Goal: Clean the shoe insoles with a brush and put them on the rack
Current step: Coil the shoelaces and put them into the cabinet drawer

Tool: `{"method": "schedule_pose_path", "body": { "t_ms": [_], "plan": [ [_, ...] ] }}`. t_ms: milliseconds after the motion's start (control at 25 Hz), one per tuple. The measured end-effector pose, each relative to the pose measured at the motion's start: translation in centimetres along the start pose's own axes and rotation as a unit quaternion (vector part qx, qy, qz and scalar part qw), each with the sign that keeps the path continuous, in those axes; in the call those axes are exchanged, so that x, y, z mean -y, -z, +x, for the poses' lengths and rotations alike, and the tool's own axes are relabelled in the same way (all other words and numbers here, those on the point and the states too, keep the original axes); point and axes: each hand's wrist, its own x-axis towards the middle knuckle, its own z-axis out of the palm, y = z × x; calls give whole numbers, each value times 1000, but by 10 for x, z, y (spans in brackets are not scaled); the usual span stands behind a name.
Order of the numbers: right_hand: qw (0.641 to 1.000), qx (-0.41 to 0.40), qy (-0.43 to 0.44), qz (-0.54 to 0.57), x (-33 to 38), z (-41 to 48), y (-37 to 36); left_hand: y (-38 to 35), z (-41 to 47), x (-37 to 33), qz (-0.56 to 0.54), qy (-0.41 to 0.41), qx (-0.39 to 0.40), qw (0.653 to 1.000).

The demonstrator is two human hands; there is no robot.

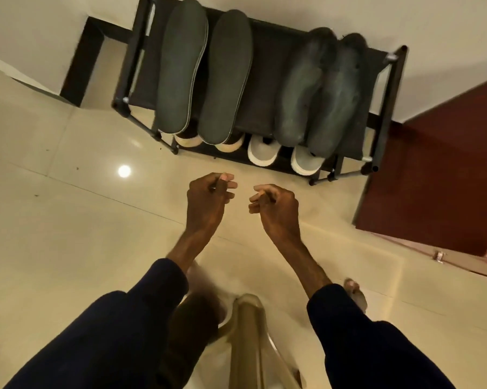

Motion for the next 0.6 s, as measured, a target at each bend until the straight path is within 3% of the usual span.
{"method": "schedule_pose_path", "body": {
  "t_ms": [360,600],
  "plan": [
    [998,-1,50,-45,-4,-68,201,-113,-102,-109,74,-99,72,990],
    [995,-70,54,-41,-34,-91,321,-217,-148,-156,54,-82,191,977]
  ]
}}
